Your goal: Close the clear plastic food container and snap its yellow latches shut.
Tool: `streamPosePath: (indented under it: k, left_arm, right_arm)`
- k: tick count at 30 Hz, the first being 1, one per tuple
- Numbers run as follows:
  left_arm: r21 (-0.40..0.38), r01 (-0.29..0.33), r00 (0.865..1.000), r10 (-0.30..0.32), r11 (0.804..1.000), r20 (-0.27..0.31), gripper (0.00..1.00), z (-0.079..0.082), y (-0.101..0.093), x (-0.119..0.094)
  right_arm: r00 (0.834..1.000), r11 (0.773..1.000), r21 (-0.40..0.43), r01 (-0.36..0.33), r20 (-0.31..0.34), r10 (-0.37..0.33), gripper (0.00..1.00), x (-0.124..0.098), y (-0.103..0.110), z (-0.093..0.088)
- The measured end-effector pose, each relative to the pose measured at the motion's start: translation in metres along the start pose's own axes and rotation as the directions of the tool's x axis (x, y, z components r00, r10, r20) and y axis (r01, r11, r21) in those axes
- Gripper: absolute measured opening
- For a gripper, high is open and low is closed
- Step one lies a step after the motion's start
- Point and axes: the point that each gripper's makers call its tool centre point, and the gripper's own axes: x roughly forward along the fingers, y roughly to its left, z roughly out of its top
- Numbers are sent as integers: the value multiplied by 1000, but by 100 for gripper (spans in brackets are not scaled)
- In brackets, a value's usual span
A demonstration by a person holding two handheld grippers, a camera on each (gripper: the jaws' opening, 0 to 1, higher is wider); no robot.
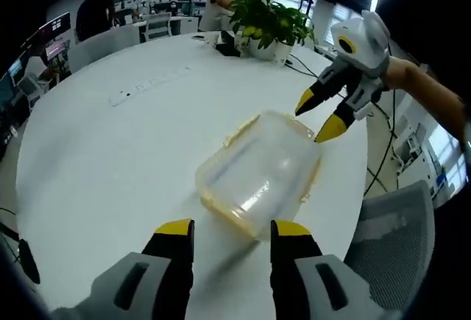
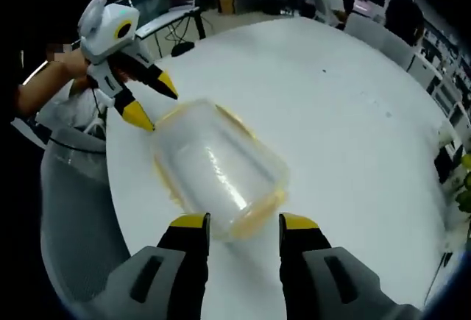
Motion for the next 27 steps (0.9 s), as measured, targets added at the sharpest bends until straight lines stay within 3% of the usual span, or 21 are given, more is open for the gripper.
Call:
streamPosePath:
  k: [4, 12, 24, 27]
  left_arm:
    - [-68, 34, 999, -33, 997, 12, 35, -1, -7, 4]
    - [-115, 75, 997, -71, 991, 39, 32, 2, -14, 10]
    - [-154, 64, 997, -58, 986, 44, 34, 4, -17, 14]
    - [-160, 59, 998, -55, 985, 30, 33, 5, -18, 15]
  right_arm:
    - [1000, 999, 53, -2, 13, 1, 35, 4, 0, -1]
    - [1000, 990, 139, -21, 24, 18, 35, 7, 1, -1]
    - [999, 981, 193, -22, 43, 14, 36, 10, 3, -1]
    - [998, 970, 242, -27, 57, 13, 34, 12, 4, 0]
